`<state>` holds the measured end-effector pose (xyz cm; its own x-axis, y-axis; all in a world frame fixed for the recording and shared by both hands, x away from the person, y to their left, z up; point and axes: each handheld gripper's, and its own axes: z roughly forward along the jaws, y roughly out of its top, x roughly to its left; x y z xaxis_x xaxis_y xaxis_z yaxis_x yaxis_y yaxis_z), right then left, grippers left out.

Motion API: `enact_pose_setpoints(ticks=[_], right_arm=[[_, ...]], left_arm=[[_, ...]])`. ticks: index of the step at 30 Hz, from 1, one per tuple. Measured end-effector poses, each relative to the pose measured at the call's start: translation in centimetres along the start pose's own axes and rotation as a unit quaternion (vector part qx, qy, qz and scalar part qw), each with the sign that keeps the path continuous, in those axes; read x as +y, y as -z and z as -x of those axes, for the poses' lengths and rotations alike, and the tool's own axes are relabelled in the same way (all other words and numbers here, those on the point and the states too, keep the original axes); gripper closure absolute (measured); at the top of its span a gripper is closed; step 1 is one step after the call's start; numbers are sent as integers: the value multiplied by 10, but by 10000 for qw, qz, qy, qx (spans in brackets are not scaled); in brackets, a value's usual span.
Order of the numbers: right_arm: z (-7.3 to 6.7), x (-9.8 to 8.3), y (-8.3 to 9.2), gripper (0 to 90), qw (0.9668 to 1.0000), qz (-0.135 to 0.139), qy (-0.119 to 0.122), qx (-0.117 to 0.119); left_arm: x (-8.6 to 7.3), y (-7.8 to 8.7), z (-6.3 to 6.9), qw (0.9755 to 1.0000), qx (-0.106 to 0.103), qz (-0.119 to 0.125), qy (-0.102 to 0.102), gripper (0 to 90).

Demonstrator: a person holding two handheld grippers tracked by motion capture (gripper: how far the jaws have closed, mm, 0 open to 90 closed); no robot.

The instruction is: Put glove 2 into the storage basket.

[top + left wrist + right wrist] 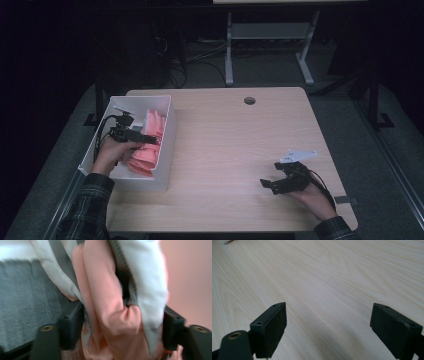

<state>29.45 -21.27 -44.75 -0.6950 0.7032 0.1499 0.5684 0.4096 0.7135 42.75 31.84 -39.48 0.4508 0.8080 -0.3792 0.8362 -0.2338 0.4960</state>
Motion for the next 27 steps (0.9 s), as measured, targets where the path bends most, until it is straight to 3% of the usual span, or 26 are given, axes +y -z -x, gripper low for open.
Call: enact_pose_setpoints(ticks=[6,14,19,24,27], right_arm=[[1,-1,1,137,10000,14,-32,11],[5,-3,3,137,10000,37,-83,-3],[4,-2,3,137,10000,29,-44,-13],[4,-3,2,137,10000,-1,-33,-37],[5,-3,3,137,10000,16,-33,-35]], left_arm=[[5,19,6,9995,203,184,-137,192],[16,44,20,9978,232,492,-371,184],[20,58,41,9947,148,750,-682,184],[23,62,56,9926,59,828,-886,181],[25,62,72,9897,-43,911,-1101,180]])
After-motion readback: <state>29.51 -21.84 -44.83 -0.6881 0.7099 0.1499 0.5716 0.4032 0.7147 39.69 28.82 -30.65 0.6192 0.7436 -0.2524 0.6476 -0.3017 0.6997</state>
